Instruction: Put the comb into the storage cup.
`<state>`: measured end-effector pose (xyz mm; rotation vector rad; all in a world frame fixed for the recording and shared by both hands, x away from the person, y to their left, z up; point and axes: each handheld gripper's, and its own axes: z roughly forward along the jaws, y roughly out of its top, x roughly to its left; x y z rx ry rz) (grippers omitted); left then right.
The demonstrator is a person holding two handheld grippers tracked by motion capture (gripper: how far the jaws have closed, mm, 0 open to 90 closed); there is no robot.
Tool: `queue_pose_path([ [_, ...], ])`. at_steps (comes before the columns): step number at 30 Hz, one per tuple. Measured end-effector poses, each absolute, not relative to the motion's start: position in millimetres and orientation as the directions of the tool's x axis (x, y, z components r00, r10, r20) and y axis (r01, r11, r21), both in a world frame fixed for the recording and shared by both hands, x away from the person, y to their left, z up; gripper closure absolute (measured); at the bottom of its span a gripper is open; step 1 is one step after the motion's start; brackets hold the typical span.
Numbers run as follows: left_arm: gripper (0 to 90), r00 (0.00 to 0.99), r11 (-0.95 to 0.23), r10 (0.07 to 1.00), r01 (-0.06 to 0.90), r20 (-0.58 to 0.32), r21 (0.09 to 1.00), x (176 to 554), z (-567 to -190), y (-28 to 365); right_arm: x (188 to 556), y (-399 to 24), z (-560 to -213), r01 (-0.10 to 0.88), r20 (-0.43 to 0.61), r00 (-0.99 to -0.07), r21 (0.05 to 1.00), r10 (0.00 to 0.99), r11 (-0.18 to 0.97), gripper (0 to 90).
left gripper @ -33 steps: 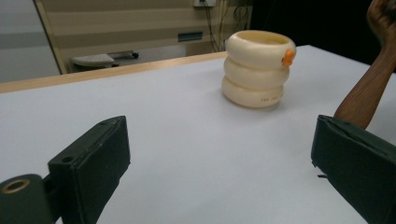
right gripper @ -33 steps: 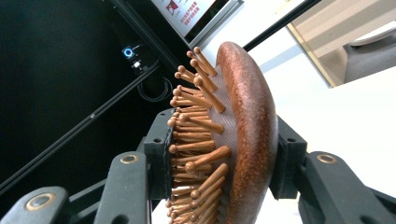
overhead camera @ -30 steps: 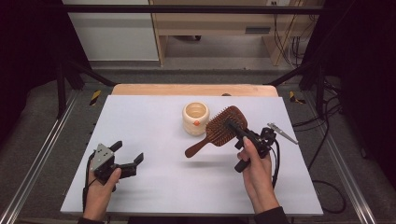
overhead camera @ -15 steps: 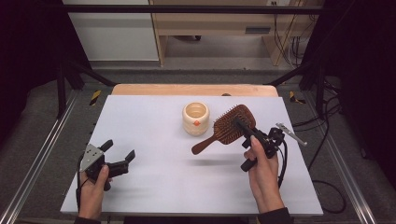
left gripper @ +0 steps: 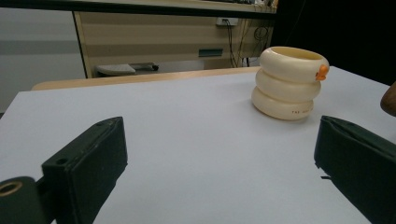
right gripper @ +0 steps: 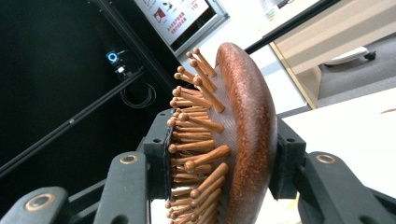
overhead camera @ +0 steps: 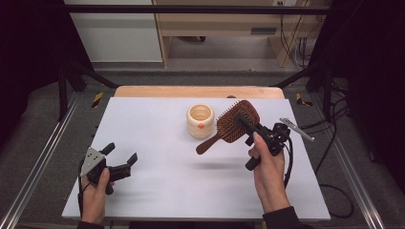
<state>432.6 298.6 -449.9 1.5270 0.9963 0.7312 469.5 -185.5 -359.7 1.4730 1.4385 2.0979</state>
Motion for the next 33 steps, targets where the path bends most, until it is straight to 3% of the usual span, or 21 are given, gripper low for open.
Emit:
queue_pose_path([
  [20,2.8,0.448,-0.034,0.892,0.209,-0.065,0.977,431.2,-450.1,298.6,484.1,-175.5,-306.4,0.300,0.536,-0.513,0.844,0.670,-0.445,52.6],
  [33,2.5,0.445,-0.027,0.893,0.209,-0.071,0.977,431.2,-450.4,299.1,510.7,-166.8,-282.3,0.301,0.545,-0.508,0.838,0.667,-0.455,52.5],
])
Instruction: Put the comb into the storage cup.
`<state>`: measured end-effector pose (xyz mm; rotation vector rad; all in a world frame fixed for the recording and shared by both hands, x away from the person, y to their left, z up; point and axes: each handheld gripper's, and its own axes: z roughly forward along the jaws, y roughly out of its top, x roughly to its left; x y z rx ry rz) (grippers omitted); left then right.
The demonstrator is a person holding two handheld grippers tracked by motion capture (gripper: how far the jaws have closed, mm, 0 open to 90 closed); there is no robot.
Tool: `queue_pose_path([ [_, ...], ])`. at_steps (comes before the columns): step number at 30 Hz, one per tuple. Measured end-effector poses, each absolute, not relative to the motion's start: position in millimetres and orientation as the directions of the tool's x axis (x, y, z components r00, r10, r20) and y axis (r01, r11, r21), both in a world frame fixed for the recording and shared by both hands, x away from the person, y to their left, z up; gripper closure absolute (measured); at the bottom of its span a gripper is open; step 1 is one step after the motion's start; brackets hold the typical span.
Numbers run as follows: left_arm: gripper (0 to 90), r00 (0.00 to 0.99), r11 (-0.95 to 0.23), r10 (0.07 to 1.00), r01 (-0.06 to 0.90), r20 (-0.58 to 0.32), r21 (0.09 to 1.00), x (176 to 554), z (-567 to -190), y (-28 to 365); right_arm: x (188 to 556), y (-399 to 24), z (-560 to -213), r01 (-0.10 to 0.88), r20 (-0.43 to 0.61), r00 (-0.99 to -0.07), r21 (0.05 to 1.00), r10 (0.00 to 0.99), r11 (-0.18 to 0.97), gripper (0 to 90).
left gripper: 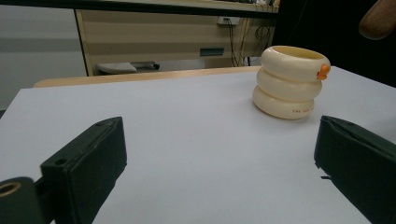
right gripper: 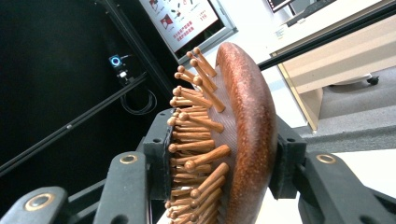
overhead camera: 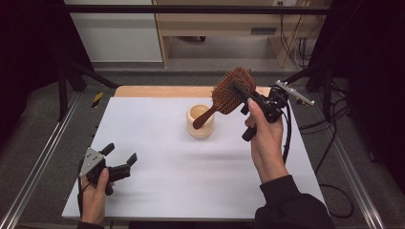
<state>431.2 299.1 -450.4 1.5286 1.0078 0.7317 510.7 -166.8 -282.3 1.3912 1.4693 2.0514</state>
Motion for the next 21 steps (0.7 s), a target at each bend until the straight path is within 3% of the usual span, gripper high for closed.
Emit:
queue_pose_path([
  [21,2.2,0.453,-0.024,0.888,0.216,-0.078,0.976,431.9,-451.3,297.2,549.6,-152.7,-267.7,0.300,0.558,-0.477,0.830,0.679,-0.470,52.4],
])
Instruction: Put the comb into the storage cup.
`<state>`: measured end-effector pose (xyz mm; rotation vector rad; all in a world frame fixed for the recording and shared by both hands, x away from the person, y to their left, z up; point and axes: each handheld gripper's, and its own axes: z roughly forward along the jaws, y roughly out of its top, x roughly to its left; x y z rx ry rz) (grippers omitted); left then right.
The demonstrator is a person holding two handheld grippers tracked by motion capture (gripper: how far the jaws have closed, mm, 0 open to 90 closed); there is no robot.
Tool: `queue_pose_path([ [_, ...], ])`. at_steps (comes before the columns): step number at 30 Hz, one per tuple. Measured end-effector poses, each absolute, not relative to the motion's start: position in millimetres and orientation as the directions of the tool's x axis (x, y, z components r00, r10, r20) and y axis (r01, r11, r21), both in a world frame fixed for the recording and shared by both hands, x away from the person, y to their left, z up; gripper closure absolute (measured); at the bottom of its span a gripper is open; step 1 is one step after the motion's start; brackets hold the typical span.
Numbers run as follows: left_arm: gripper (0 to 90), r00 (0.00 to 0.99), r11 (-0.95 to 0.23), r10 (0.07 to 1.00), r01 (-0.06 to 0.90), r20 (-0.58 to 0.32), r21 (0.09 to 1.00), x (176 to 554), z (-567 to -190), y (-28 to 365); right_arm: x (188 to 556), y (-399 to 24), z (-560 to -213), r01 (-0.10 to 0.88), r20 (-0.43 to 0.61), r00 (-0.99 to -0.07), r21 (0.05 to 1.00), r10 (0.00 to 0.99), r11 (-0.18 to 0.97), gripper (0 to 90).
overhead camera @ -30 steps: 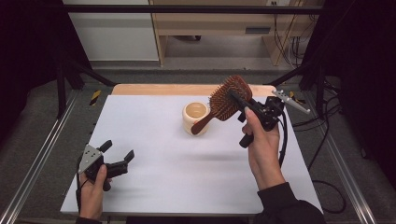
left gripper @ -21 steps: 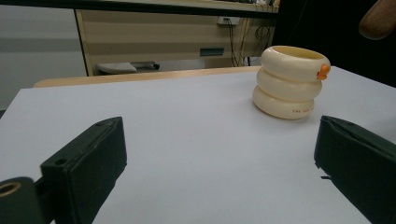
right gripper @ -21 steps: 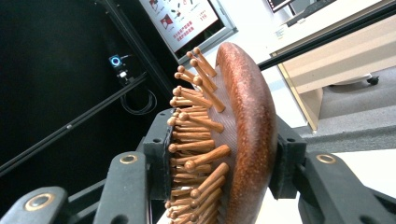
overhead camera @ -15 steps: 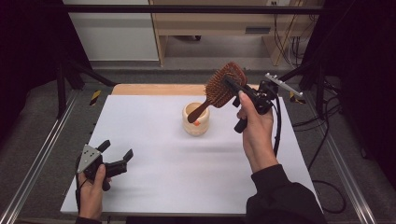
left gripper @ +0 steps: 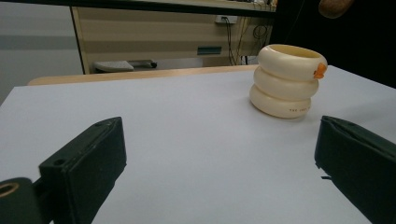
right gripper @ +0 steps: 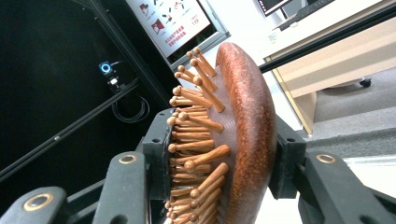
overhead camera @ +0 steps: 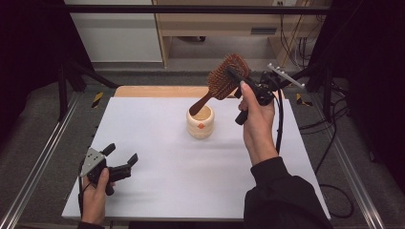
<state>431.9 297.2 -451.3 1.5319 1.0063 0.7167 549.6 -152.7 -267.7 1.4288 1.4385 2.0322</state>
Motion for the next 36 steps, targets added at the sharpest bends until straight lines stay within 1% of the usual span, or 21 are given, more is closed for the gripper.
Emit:
queue_pose_path([
  [20,1.7,0.445,-0.026,0.893,0.215,-0.074,0.976,432.8,-451.0,297.8,573.5,-151.0,-259.7,0.290,0.546,-0.445,0.838,0.710,-0.462,52.3],
  [30,1.7,0.435,-0.021,0.897,0.218,-0.078,0.976,432.7,-451.6,299.7,579.1,-158.6,-264.3,0.293,0.555,-0.418,0.832,0.719,-0.472,52.3],
  [36,1.7,0.438,-0.023,0.896,0.219,-0.077,0.975,433.6,-451.9,298.6,582.4,-164.0,-266.0,0.290,0.553,-0.417,0.833,0.721,-0.471,52.3],
])
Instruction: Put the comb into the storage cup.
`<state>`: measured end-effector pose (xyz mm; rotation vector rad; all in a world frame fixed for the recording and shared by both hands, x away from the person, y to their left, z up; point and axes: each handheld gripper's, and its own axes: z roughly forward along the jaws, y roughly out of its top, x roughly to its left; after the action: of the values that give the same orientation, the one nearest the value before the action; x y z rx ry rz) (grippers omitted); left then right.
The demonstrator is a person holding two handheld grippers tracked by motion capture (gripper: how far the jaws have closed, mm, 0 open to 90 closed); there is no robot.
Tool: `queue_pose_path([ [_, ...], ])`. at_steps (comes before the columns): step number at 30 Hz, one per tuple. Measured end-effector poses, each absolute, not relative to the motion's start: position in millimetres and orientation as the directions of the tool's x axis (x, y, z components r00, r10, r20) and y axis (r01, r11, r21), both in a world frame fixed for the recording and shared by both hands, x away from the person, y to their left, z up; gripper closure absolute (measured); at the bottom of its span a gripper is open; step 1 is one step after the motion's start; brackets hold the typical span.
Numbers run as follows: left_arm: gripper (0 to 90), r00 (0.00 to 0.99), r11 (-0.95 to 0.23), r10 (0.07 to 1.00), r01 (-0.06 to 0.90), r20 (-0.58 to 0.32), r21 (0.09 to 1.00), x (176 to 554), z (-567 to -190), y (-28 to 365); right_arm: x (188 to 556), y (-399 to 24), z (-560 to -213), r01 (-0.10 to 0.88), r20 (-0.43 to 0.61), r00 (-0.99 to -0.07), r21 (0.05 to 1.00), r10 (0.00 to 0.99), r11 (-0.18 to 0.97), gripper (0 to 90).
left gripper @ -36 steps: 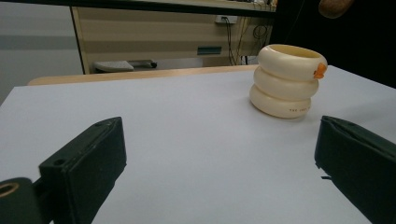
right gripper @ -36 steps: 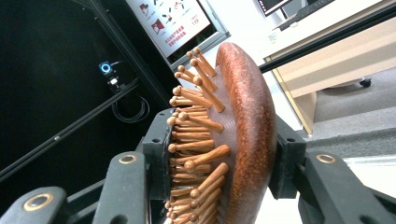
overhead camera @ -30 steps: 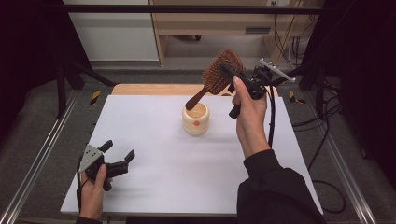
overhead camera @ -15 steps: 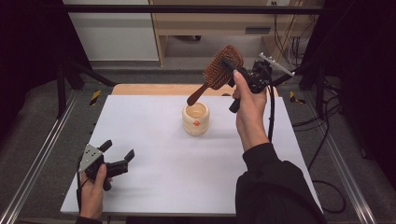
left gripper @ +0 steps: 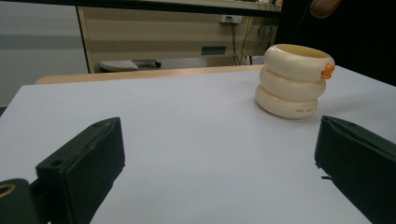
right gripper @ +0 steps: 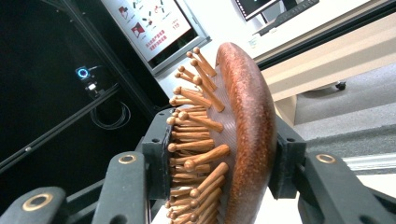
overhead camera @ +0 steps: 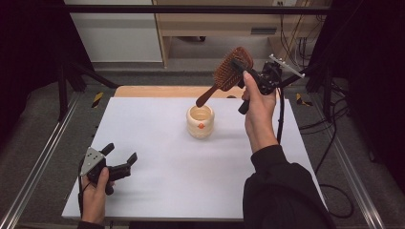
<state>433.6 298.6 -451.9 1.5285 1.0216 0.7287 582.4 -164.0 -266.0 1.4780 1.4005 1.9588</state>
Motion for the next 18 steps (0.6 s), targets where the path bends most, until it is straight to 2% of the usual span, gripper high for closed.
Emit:
queue_pose_path([
  [18,1.7,0.439,-0.019,0.895,0.216,-0.080,0.976,433.3,-451.3,299.3,585.8,-172.5,-266.6,0.285,0.552,-0.399,0.834,0.732,-0.473,52.3],
])
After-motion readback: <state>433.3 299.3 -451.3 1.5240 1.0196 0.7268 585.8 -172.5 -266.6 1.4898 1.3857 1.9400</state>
